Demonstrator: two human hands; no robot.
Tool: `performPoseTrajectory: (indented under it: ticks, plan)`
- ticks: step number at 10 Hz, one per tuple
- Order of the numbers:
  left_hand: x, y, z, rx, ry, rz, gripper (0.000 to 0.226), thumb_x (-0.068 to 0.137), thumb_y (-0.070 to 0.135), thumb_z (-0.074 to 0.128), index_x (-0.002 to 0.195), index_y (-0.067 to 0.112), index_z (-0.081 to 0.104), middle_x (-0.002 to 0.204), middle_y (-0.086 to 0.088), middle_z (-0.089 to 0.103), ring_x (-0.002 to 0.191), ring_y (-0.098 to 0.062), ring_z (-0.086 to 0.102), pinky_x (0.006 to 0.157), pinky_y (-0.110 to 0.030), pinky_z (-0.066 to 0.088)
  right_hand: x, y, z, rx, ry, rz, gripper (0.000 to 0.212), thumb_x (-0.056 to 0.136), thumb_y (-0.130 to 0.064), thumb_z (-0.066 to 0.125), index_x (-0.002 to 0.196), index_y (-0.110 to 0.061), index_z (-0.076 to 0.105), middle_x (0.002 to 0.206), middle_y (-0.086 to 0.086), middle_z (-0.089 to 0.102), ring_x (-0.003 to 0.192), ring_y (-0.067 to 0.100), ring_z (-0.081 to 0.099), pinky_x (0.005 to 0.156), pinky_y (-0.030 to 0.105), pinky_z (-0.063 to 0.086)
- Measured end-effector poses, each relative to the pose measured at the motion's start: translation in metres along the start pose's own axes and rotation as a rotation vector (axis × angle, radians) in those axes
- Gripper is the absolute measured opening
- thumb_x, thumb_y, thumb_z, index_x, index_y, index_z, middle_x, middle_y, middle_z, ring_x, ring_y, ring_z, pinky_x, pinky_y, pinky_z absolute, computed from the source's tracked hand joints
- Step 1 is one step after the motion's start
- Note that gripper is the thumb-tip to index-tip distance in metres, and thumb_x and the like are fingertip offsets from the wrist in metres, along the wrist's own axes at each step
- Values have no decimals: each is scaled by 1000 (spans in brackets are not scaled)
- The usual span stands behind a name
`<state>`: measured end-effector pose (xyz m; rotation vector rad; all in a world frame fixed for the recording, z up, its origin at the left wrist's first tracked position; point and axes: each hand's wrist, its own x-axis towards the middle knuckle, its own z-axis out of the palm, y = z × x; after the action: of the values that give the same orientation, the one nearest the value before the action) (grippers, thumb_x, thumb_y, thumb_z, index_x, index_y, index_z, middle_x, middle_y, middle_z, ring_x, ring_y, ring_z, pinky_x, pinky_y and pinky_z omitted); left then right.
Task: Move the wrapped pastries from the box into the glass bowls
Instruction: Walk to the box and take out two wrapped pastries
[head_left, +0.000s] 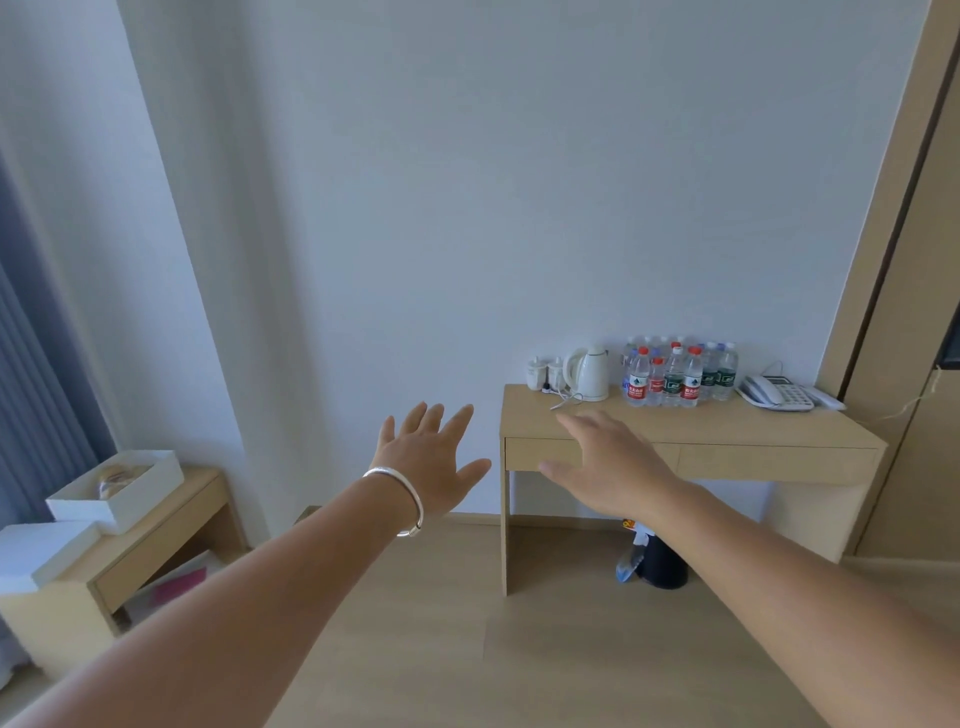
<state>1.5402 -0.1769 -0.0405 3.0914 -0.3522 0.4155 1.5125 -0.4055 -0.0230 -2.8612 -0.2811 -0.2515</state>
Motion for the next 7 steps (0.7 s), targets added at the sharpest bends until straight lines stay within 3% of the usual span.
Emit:
performPoseTrajectory:
  ticks: [4, 7]
  plan:
    - [177, -31, 75, -26, -55, 28, 72, 92, 66, 24, 150, 34, -3, 160, -5, 9, 147, -24, -1, 116, -52, 1, 172, 54, 40, 5, -11, 41, 73, 92, -60, 45, 152, -26, 22, 158, -2, 24, 145, 18, 20, 115, 47, 22]
    - [331, -76, 111, -45, -25, 57, 72, 92, 66, 24, 150, 33, -3, 160, -5, 9, 147, -24, -1, 117, -52, 2, 327, 66, 57, -22, 7, 61, 65, 91, -59, 47, 144, -23, 35, 144, 1, 41, 133, 20, 36, 106, 48, 34]
